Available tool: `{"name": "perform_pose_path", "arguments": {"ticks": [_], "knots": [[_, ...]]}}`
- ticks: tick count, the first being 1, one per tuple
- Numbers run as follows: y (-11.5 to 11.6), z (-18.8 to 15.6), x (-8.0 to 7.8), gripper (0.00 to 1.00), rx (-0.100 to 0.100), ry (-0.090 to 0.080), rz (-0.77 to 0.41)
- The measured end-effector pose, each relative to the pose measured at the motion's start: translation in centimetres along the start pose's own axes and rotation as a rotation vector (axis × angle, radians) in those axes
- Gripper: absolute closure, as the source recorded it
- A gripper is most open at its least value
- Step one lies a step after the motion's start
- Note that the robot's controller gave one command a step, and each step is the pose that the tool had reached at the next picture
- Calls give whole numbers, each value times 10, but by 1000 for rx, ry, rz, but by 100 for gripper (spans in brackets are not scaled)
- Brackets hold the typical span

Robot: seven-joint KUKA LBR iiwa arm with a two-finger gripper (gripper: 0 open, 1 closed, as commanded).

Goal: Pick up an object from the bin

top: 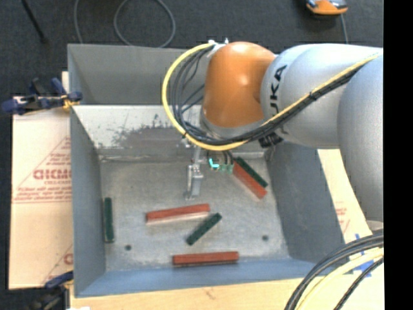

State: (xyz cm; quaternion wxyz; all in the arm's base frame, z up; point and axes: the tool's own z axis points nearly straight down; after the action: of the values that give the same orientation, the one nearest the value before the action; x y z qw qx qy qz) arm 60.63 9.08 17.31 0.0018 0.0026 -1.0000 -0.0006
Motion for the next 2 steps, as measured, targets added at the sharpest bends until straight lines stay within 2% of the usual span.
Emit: {"name": "perform_pose_path", "arguments": {"ticks": [1,2], "knots": [[-1,96,70,0,3,6,-52],[0,92,66,100,0,-5,-50]]}}
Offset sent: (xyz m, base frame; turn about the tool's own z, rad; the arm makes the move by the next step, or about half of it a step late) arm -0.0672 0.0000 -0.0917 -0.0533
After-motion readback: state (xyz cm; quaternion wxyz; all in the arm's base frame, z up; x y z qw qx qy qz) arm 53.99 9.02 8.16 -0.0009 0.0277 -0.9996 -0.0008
